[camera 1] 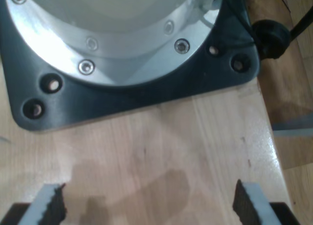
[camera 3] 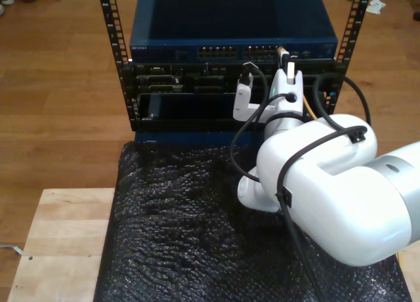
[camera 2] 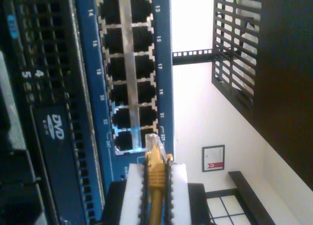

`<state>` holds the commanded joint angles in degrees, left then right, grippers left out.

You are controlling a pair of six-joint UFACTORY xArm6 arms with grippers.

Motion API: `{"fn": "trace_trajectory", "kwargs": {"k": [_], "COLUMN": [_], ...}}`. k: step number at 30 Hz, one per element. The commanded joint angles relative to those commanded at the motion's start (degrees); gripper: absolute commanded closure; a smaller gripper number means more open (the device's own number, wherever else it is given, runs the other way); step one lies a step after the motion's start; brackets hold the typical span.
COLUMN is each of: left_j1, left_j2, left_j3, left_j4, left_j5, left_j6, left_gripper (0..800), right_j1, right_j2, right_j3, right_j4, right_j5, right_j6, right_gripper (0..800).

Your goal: Grab the cable and plug it in

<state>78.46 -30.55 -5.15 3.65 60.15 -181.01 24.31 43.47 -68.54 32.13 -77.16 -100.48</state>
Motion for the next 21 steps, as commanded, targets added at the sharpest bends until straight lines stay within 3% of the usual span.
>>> {"fn": "trace_trajectory", "kwargs": {"k": [21], "left_j1": [0.0], "left_j2": [0.0], "left_j3": [0.0], "left_j4": [0.0], "left_j5": [0.0], "left_j6": [0.09], "left_gripper": [0], "right_j1": [0.0], "right_j2": [0.44], "right_j3": [-0.26], "right_j4": [0.26], "right_j5": [-0.09], "right_j6": [0.0], "right_gripper": [800]}}
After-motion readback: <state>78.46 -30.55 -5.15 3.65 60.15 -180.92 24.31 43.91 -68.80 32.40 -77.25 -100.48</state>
